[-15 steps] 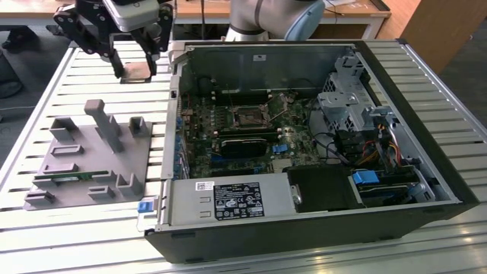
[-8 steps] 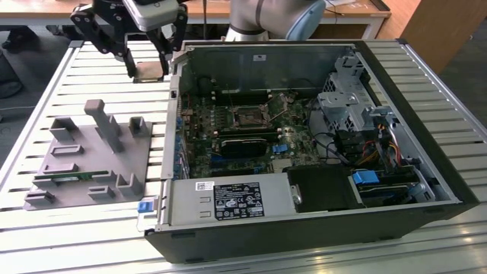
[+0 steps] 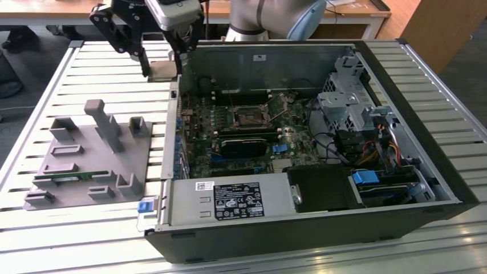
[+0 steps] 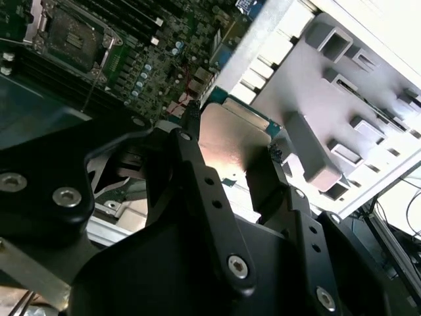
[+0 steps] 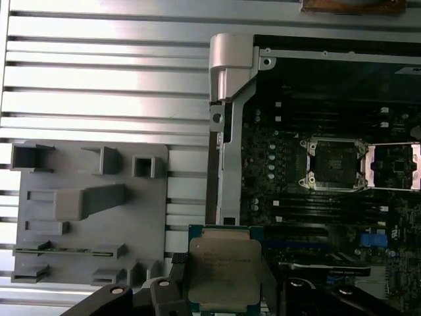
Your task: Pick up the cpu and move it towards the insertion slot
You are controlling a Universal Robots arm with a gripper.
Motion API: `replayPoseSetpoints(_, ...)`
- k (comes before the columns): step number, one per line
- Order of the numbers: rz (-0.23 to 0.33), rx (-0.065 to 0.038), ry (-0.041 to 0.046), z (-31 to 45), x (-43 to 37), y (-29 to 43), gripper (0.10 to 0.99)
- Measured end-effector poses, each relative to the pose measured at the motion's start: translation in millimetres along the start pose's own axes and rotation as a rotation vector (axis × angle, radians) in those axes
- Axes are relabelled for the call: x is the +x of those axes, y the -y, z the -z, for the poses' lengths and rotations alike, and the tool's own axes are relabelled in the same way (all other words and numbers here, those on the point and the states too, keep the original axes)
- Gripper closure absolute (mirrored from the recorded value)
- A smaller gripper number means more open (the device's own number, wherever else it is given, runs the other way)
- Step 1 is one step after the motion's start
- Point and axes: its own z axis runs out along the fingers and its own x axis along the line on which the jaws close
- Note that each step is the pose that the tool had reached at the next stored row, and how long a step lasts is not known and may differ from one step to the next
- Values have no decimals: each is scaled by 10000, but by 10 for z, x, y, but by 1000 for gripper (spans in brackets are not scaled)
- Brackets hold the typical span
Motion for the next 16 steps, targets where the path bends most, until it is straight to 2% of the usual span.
replayPoseSetpoints(3, 2, -1, 0, -1, -75, -6, 557)
replayPoseSetpoints(10, 18, -3, -1, -2, -189, -27, 557)
replayPoseSetpoints(16, 18, -3, -1, -5, -271, -85, 557)
